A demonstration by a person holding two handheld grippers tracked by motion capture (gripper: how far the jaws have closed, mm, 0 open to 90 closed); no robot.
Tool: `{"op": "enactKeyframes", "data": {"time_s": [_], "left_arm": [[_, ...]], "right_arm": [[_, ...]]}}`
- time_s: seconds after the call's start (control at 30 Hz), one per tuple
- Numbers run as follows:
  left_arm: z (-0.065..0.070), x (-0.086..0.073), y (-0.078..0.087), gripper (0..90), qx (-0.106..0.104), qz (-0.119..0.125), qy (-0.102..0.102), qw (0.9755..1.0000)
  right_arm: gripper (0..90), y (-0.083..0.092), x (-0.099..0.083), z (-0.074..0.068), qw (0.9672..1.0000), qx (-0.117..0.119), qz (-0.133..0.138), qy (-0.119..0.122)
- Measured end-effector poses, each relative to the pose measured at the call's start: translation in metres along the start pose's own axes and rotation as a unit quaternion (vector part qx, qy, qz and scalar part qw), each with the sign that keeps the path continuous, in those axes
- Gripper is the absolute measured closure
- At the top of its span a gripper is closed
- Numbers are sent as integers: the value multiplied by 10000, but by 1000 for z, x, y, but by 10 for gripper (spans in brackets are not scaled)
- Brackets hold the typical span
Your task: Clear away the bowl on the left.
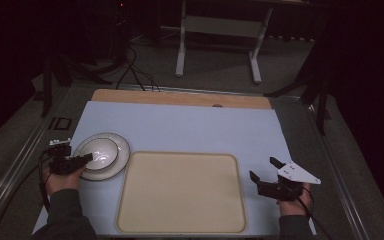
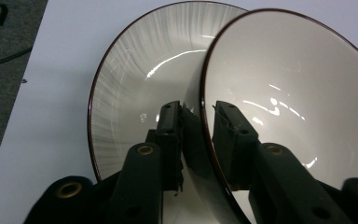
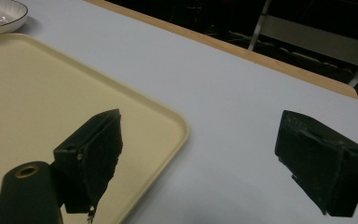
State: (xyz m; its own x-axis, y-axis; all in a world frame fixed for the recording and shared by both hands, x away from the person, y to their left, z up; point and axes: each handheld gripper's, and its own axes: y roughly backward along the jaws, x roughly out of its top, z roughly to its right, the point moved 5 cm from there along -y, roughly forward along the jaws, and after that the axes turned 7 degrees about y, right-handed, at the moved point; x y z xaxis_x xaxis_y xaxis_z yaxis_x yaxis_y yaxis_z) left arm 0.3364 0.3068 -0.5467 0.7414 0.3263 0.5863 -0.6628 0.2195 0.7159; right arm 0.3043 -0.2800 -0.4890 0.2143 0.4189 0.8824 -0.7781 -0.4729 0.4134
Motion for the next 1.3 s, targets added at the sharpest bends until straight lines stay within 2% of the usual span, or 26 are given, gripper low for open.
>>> {"op": "enactKeyframes", "data": {"time_s": [0.33,0.4,0.47,0.67,1.3], "left_arm": [[-1,-1,1,800,-55,-19,130,9999],[-2,-1,1,805,-155,-9,236,9996],[-5,-2,2,803,-352,-2,451,9984],[-7,-2,3,801,-485,16,610,9970],[-9,-1,8,793,-332,219,669,9970]], "right_arm": [[144,1,0,0,10000,14,8,-14],[144,1,0,0,10000,10,14,-10],[144,1,0,0,10000,6,17,-18],[144,1,0,0,10000,6,21,-22],[144,2,1,1,10000,-5,33,-46]]}}
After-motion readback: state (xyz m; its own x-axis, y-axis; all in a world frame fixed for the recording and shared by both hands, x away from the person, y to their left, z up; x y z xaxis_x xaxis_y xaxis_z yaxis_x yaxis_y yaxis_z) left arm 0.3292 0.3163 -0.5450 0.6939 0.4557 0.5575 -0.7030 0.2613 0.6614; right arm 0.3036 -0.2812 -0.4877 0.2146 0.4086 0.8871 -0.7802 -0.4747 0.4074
